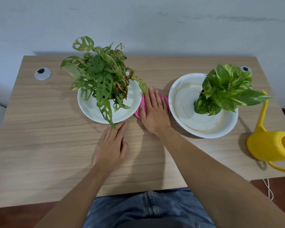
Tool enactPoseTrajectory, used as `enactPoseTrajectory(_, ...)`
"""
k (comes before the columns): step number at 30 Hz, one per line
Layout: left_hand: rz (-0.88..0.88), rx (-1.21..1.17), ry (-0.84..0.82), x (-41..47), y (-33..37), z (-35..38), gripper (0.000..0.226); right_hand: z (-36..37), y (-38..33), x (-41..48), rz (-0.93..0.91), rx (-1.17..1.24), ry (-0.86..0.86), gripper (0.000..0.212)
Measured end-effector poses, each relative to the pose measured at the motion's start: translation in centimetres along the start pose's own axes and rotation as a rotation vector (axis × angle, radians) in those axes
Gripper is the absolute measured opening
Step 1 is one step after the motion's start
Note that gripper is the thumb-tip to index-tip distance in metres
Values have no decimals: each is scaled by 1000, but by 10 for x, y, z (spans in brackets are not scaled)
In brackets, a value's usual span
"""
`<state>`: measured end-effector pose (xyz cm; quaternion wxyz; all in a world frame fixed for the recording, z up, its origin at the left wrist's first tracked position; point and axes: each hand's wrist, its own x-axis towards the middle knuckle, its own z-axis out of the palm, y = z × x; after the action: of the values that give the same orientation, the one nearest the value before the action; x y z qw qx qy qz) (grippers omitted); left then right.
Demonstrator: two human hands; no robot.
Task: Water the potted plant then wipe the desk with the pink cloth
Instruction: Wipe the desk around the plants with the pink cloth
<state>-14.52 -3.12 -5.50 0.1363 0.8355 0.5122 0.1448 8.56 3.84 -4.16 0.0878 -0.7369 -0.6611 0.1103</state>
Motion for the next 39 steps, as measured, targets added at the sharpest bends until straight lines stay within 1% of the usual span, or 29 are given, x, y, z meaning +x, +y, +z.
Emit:
enactPoseTrajectory(2,2,-2,-2,0,-1,1,66,-2,4,-5,-40,17,-17,71)
enactPoseTrajectory(7,1,-13,-16,0,-2,1,66,-14,40,-60,-260,53,-86,73)
enactPoseTrajectory(12,3,-9,-4,-2,1,0,65,-33,87,-118,-357,25,-143,75)
enactPoseTrajectory(15,7,-6,7,-3,2,-2,65,-38,103,-134,-378,-14,-188,77)
enactPoseTrajectory(19,2,13,8,-1,6,-1,65,-35,101,-132,-395,-51,-180,77)
enactPoseTrajectory(24,-9,15,2,0,7,-2,66,-26,68,-79,-448,-21,-180,75)
enactPoseTrajectory(27,-16,12,1,-1,8,-3,66,-20,38,-36,-393,-4,-158,72)
enactPoseTrajectory(30,-2,8,6,-1,7,-5,66,-16,20,-15,-313,-6,-134,73)
enactPoseTrajectory(32,10,3,7,-1,7,-5,66,-14,20,-19,-306,16,-116,73)
enactPoseTrajectory(34,11,-4,8,-2,7,-5,65,-14,29,-37,-337,22,-111,73)
enactPoseTrajectory(39,3,-7,-9,-3,7,-5,65,-28,81,-106,-402,-16,-133,77)
